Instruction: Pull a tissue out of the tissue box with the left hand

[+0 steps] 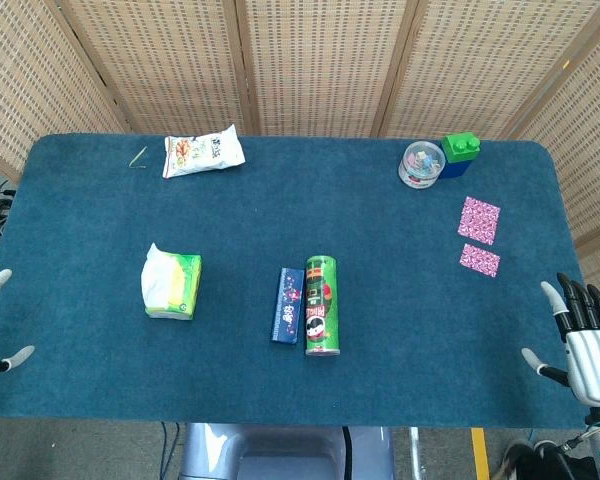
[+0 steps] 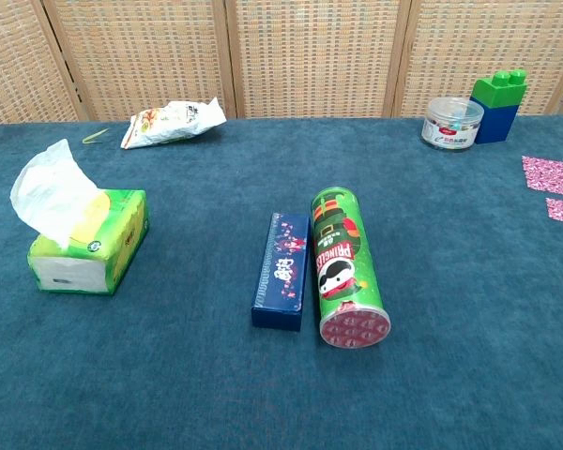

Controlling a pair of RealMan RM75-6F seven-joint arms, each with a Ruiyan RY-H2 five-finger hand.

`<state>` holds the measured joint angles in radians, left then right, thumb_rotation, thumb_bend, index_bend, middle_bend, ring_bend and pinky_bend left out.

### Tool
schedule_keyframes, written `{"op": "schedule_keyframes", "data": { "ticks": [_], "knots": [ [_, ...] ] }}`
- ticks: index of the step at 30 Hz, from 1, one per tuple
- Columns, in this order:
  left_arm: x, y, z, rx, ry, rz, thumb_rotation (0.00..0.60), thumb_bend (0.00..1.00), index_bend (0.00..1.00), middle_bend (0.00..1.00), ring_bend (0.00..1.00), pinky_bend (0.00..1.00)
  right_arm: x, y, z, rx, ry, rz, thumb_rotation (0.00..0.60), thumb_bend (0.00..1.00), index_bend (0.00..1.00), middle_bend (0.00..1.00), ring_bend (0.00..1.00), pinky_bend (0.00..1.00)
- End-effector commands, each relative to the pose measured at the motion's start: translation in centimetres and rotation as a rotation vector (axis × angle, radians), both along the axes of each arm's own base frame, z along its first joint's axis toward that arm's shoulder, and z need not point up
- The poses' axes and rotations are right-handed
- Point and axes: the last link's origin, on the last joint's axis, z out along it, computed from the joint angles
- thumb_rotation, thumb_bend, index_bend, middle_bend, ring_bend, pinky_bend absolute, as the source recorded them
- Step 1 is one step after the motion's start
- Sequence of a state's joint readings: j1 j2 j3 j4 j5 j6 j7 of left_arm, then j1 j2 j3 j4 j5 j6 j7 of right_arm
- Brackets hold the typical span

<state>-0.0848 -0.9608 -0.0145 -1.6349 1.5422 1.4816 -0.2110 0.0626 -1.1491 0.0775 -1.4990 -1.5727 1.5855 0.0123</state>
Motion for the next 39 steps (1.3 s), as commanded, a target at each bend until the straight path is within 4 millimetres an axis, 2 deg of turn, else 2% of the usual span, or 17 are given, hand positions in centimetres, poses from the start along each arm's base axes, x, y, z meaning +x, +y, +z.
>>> {"op": "schedule_keyframes", "data": {
  "ticks": [1, 7, 11, 13, 19, 24, 26, 27, 33, 37, 39],
  "knots": [
    [0.0, 0.0, 0.0, 0.000, 0.000, 0.001, 0.600, 0.00, 0.00, 0.00, 0.00, 0.00, 0.0, 0.0, 0.0, 0.001, 0.000, -0.001, 0.600, 0.21, 0.00, 0.00, 0.00, 0.00],
    [-0.2, 0.1, -0.1, -0.006, 0.007, 0.005, 0.600, 0.00, 0.00, 0.00, 0.00, 0.00, 0.0, 0.0, 0.0, 0.003, 0.000, 0.001, 0.600, 0.21, 0.00, 0.00, 0.00, 0.00],
    [-0.1, 1.1, -0.3, -0.026, 0.029, -0.004, 0.600, 0.00, 0.00, 0.00, 0.00, 0.00, 0.0, 0.0, 0.1, -0.002, -0.002, -0.001, 0.600, 0.21, 0.00, 0.00, 0.00, 0.00],
    [0.0, 2.7, -0.2, -0.041, 0.081, -0.039, 0.600, 0.00, 0.00, 0.00, 0.00, 0.00, -0.2, -0.2, 0.1, -0.004, -0.002, -0.008, 0.600, 0.21, 0.00, 0.00, 0.00, 0.00],
    [1.6, 9.8, -0.8, -0.133, 0.251, -0.295, 0.600, 0.00, 0.00, 0.00, 0.00, 0.00, -0.6, -0.8, -0.1, -0.007, 0.012, -0.039, 0.600, 0.21, 0.00, 0.00, 0.00, 0.00],
    [2.9, 13.8, -3.0, -0.186, 0.347, -0.437, 0.600, 0.00, 0.00, 0.00, 0.00, 0.00, -1.1, -1.3, -0.4, -0.006, 0.032, -0.072, 0.600, 0.21, 0.00, 0.00, 0.00, 0.00],
    [3.2, 15.2, -4.6, -0.225, 0.389, -0.481, 0.600, 0.00, 0.00, 0.00, 0.00, 0.00, -1.3, -1.5, -0.6, -0.006, 0.040, -0.085, 0.600, 0.21, 0.00, 0.00, 0.00, 0.00],
    [3.5, 15.7, -6.2, -0.276, 0.446, -0.524, 0.600, 0.00, 0.00, 0.00, 0.00, 0.00, -1.6, -1.6, -0.7, -0.004, 0.047, -0.100, 0.600, 0.21, 0.00, 0.00, 0.00, 0.00],
    [3.4, 16.7, -8.6, -0.315, 0.507, -0.586, 0.600, 0.00, 0.03, 0.00, 0.00, 0.00, -1.9, -1.8, -0.8, -0.005, 0.051, -0.114, 0.600, 0.21, 0.00, 0.00, 0.00, 0.00],
    [4.9, 16.8, -10.7, -0.317, 0.517, -0.680, 0.600, 0.01, 0.05, 0.00, 0.00, 0.00, -2.0, -1.9, -0.8, -0.002, 0.050, -0.117, 0.600, 0.21, 0.00, 0.00, 0.00, 0.00],
    [5.4, 16.9, -11.2, -0.311, 0.532, -0.712, 0.600, 0.02, 0.10, 0.00, 0.00, 0.00, -2.0, -1.9, -0.8, -0.002, 0.049, -0.118, 0.600, 0.21, 0.00, 0.00, 0.00, 0.00]
  ]
}}
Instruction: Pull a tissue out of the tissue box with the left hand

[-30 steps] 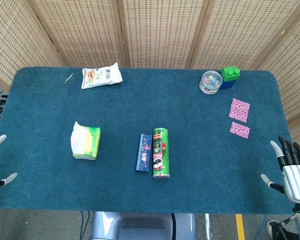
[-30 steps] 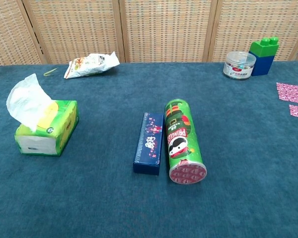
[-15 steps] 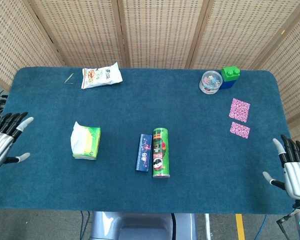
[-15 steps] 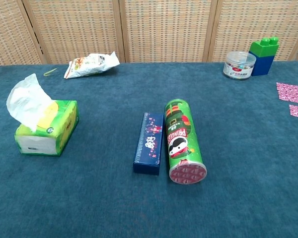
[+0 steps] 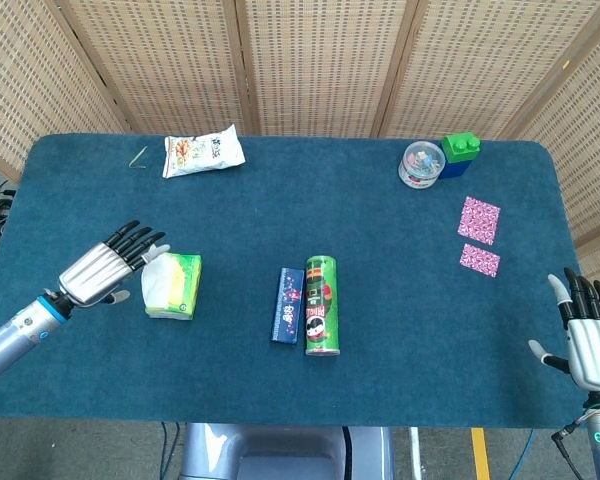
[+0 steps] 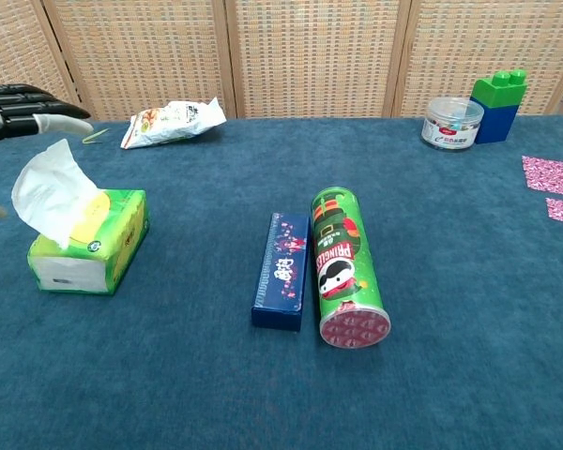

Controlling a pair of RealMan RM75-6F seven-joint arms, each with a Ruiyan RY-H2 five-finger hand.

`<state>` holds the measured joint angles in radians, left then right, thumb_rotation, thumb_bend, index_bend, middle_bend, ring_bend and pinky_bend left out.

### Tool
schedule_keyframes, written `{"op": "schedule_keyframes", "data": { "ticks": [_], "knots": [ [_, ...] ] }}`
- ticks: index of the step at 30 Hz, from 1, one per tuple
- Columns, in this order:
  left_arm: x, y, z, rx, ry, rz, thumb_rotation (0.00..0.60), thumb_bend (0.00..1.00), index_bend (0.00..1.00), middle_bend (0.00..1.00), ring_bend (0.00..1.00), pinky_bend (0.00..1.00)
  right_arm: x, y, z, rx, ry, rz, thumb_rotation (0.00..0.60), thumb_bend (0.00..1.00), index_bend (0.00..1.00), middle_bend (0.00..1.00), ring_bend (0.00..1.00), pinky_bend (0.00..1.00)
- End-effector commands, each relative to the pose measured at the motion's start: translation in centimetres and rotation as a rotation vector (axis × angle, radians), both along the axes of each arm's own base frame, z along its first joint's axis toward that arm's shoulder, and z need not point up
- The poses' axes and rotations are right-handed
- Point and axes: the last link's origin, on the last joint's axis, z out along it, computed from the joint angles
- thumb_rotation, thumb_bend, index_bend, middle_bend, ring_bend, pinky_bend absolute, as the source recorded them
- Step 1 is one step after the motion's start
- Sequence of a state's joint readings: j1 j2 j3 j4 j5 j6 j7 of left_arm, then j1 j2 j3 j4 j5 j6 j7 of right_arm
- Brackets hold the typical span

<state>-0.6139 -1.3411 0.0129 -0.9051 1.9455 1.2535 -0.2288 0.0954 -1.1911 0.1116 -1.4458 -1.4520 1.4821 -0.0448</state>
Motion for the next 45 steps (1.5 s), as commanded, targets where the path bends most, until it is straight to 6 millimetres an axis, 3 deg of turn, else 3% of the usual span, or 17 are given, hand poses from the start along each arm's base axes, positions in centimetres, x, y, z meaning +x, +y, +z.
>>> {"op": "schedule_keyframes", "data": {
  "ticks": [1, 7, 18, 26, 32, 34, 36, 45],
  "knots": [
    [1.1, 0.1, -1.2, -0.010, 0.019, -0.075, 0.600, 0.03, 0.12, 0.00, 0.00, 0.00, 0.0, 0.0, 0.0, 0.000, -0.001, 0.000, 0.600, 0.21, 0.00, 0.00, 0.00, 0.00],
    [2.7, 0.4, -1.9, -0.023, 0.032, -0.166, 0.600, 0.15, 0.25, 0.03, 0.02, 0.01, -0.1, 0.0, 0.2, -0.003, -0.009, -0.003, 0.600, 0.21, 0.00, 0.00, 0.00, 0.00],
    [3.1, 0.4, -2.1, -0.008, 0.072, -0.221, 0.600, 0.34, 0.59, 0.40, 0.30, 0.30, -0.2, -0.1, 0.2, 0.001, -0.013, -0.007, 0.600, 0.21, 0.00, 0.00, 0.00, 0.00],
    [2.8, 0.3, -2.3, -0.003, 0.067, -0.243, 0.600, 0.60, 0.73, 0.50, 0.40, 0.40, -0.1, -0.1, 0.1, 0.005, -0.011, -0.004, 0.600, 0.21, 0.00, 0.00, 0.00, 0.00],
    [3.4, 0.2, -1.9, 0.007, 0.058, -0.295, 0.600, 0.62, 0.79, 0.54, 0.42, 0.42, -0.1, 0.0, 0.1, 0.006, -0.015, -0.004, 0.600, 0.21, 0.00, 0.00, 0.00, 0.00],
    [4.5, 0.1, -0.5, 0.042, 0.056, -0.384, 0.600, 0.62, 0.80, 0.54, 0.43, 0.42, -0.2, 0.0, 0.1, 0.004, -0.019, -0.005, 0.600, 0.21, 0.00, 0.00, 0.00, 0.00],
    [6.4, -0.2, 2.8, 0.118, 0.026, -0.505, 0.600, 0.62, 0.81, 0.55, 0.43, 0.42, -0.2, 0.0, 0.1, 0.007, -0.021, -0.005, 0.600, 0.21, 0.00, 0.00, 0.00, 0.00],
    [10.8, -1.7, 11.6, 0.295, -0.041, -0.611, 0.600, 0.62, 0.82, 0.56, 0.45, 0.42, 0.1, 0.1, -0.1, 0.018, -0.021, 0.006, 0.600, 0.21, 0.00, 0.00, 0.00, 0.00]
  ]
}}
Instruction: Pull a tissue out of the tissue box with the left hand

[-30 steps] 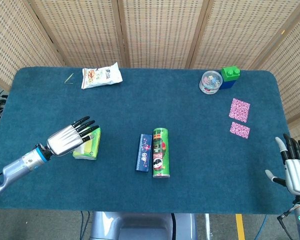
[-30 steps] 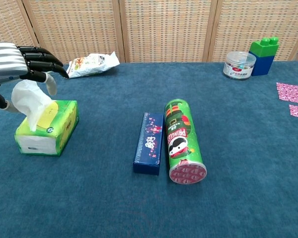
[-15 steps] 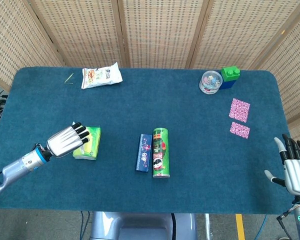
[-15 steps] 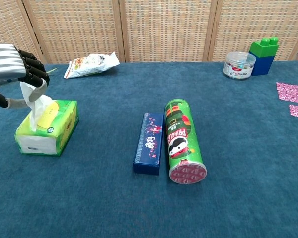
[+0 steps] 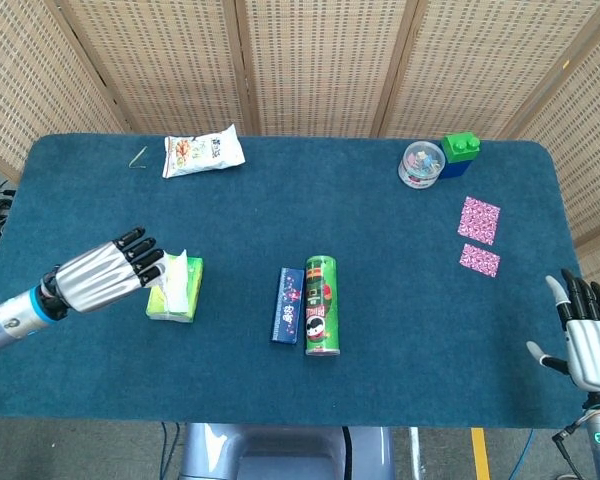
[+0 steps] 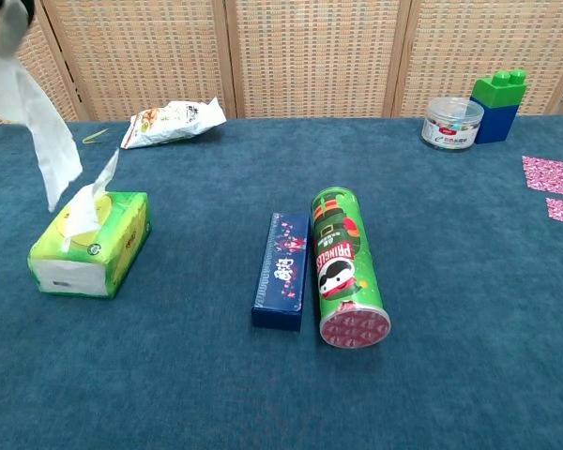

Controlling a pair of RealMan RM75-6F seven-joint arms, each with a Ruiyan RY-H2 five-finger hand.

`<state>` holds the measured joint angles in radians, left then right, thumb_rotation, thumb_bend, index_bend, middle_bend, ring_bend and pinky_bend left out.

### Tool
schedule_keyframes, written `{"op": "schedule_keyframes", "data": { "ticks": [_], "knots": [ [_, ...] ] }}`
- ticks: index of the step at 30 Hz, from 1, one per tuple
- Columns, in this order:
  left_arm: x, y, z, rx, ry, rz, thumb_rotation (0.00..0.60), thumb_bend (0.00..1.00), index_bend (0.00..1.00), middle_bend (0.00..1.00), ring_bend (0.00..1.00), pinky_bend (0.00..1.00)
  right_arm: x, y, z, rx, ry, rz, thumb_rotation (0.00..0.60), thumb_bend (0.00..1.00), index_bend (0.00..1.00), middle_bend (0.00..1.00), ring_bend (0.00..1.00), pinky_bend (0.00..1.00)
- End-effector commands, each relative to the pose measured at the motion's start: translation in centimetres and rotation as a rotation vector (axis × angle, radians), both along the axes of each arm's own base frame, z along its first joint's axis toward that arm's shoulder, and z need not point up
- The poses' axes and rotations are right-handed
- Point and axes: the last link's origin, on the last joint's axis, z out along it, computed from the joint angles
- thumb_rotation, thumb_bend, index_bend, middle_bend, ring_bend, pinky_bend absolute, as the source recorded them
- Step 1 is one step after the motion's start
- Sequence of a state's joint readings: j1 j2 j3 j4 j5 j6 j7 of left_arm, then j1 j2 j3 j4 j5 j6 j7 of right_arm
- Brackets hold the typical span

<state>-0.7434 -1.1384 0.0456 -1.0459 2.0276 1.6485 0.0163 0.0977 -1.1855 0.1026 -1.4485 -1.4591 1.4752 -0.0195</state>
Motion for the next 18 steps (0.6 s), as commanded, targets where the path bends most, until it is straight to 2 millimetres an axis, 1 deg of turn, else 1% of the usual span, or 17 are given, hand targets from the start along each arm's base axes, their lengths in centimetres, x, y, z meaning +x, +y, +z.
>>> {"op": "schedule_keyframes", "data": {
  "ticks": [1, 3, 5, 7, 10, 12, 14, 15, 17, 18],
  "knots": [
    [2.5, -0.9, 4.3, 0.093, -0.062, -0.064, 0.600, 0.62, 0.82, 0.56, 0.45, 0.42, 0.1, 0.0, 0.0, 0.001, 0.000, 0.002, 0.600, 0.21, 0.00, 0.00, 0.00, 0.00],
    [2.6, -1.2, 5.3, 0.105, -0.088, -0.051, 0.600, 0.62, 0.82, 0.56, 0.45, 0.42, 0.1, 0.0, -0.1, 0.002, 0.000, 0.004, 0.600, 0.21, 0.00, 0.00, 0.00, 0.00],
    [2.2, -1.5, 6.0, 0.111, -0.109, -0.024, 0.600, 0.62, 0.82, 0.56, 0.45, 0.42, 0.2, 0.0, -0.1, 0.004, 0.000, 0.007, 0.600, 0.21, 0.00, 0.00, 0.00, 0.00],
    [0.9, -1.7, 6.1, 0.105, -0.110, 0.033, 0.600, 0.62, 0.82, 0.56, 0.45, 0.42, 0.2, 0.1, -0.2, 0.006, -0.001, 0.009, 0.600, 0.21, 0.00, 0.00, 0.00, 0.00],
    [-1.3, -1.9, 6.0, 0.095, -0.096, 0.124, 0.600, 0.62, 0.82, 0.56, 0.45, 0.42, 0.3, 0.1, -0.2, 0.008, -0.001, 0.010, 0.600, 0.21, 0.00, 0.00, 0.00, 0.00],
    [-3.2, -2.4, 5.9, 0.083, -0.087, 0.183, 0.600, 0.62, 0.83, 0.56, 0.45, 0.42, 0.3, 0.1, -0.2, 0.008, -0.001, 0.009, 0.600, 0.21, 0.00, 0.00, 0.00, 0.00],
    [-5.1, -2.7, 6.0, 0.096, -0.048, 0.232, 0.600, 0.62, 0.83, 0.56, 0.45, 0.42, 0.3, 0.1, -0.2, 0.011, -0.001, 0.010, 0.600, 0.21, 0.00, 0.00, 0.00, 0.00],
    [-5.7, -2.8, 6.0, 0.099, -0.038, 0.252, 0.600, 0.62, 0.83, 0.56, 0.45, 0.42, 0.3, 0.1, -0.3, 0.012, 0.000, 0.011, 0.600, 0.21, 0.00, 0.00, 0.00, 0.00],
    [-7.9, -2.9, 5.4, 0.089, -0.017, 0.348, 0.600, 0.62, 0.83, 0.56, 0.45, 0.43, 0.4, 0.1, -0.5, 0.021, 0.000, 0.014, 0.600, 0.21, 0.00, 0.00, 0.00, 0.00],
    [-8.5, -2.9, 5.1, 0.084, -0.014, 0.374, 0.600, 0.62, 0.83, 0.56, 0.45, 0.43, 0.4, 0.1, -0.5, 0.022, 0.001, 0.015, 0.600, 0.21, 0.00, 0.00, 0.00, 0.00]
  ]
}}
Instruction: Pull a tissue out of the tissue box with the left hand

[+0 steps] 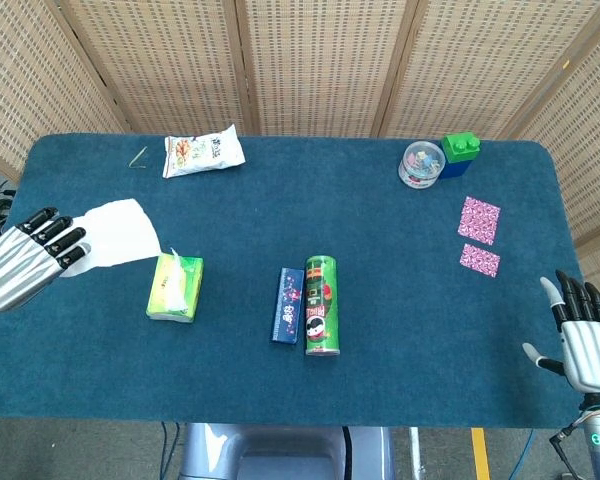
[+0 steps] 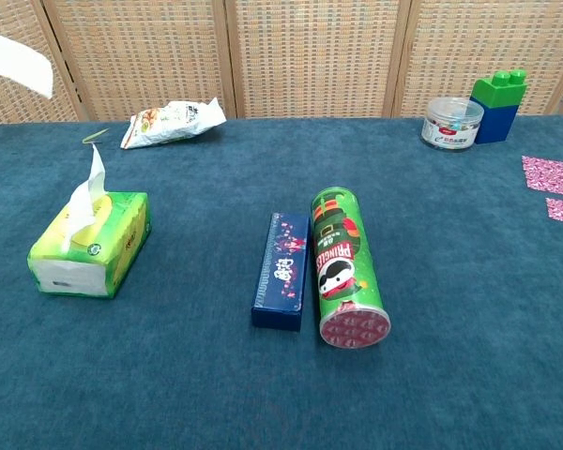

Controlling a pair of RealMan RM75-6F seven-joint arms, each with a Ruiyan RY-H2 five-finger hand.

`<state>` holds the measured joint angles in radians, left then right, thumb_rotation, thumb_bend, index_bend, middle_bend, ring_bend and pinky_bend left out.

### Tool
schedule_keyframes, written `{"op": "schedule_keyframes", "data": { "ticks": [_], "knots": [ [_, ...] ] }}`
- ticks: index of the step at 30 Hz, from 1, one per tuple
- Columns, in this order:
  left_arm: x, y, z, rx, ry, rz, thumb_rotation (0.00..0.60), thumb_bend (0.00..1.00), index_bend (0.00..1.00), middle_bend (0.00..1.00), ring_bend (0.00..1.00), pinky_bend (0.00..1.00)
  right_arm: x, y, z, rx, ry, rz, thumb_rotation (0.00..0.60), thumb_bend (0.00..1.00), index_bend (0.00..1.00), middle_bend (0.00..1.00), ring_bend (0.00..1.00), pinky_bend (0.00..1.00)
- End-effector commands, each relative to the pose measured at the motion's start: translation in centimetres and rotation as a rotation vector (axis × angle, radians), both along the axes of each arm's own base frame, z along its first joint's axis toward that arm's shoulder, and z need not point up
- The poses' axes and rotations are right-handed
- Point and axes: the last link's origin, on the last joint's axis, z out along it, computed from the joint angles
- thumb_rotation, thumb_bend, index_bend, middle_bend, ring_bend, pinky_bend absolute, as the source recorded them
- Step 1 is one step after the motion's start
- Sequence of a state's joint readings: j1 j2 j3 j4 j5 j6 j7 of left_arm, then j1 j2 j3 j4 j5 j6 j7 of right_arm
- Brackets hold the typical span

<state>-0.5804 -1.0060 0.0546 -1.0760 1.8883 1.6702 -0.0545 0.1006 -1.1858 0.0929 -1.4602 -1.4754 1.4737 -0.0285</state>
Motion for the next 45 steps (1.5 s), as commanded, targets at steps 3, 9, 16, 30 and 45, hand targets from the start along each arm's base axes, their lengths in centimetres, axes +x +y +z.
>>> {"op": "schedule_keyframes", "data": {
  "ticks": [3, 9, 16, 30, 45],
  "knots": [
    [-5.3, -0.6, -2.5, -0.076, -0.011, 0.242, 0.600, 0.62, 0.83, 0.56, 0.45, 0.43, 0.1, 0.0, -0.1, 0.004, 0.001, 0.004, 0.600, 0.21, 0.00, 0.00, 0.00, 0.00],
    [-8.4, -0.9, -5.6, -0.125, -0.065, 0.391, 0.600, 0.61, 0.83, 0.56, 0.45, 0.43, 0.0, -0.1, -0.3, 0.015, 0.005, -0.002, 0.600, 0.21, 0.00, 0.00, 0.00, 0.00],
    [-10.4, -1.7, -10.6, -0.193, -0.075, 0.485, 0.600, 0.57, 0.83, 0.56, 0.45, 0.43, 0.0, -0.1, -0.5, 0.022, 0.009, -0.004, 0.600, 0.21, 0.00, 0.00, 0.00, 0.00],
    [-11.4, -5.9, -12.5, -0.323, -0.078, 0.648, 0.600, 0.00, 0.00, 0.00, 0.00, 0.06, 0.0, -0.1, -0.4, 0.020, 0.003, -0.002, 0.600, 0.21, 0.00, 0.00, 0.00, 0.00],
    [-8.1, -11.9, -3.6, -0.227, -0.455, 0.669, 0.600, 0.00, 0.00, 0.00, 0.00, 0.00, 0.6, 0.5, 0.5, -0.009, -0.025, 0.030, 0.600, 0.21, 0.00, 0.00, 0.00, 0.00]
  ]
}}
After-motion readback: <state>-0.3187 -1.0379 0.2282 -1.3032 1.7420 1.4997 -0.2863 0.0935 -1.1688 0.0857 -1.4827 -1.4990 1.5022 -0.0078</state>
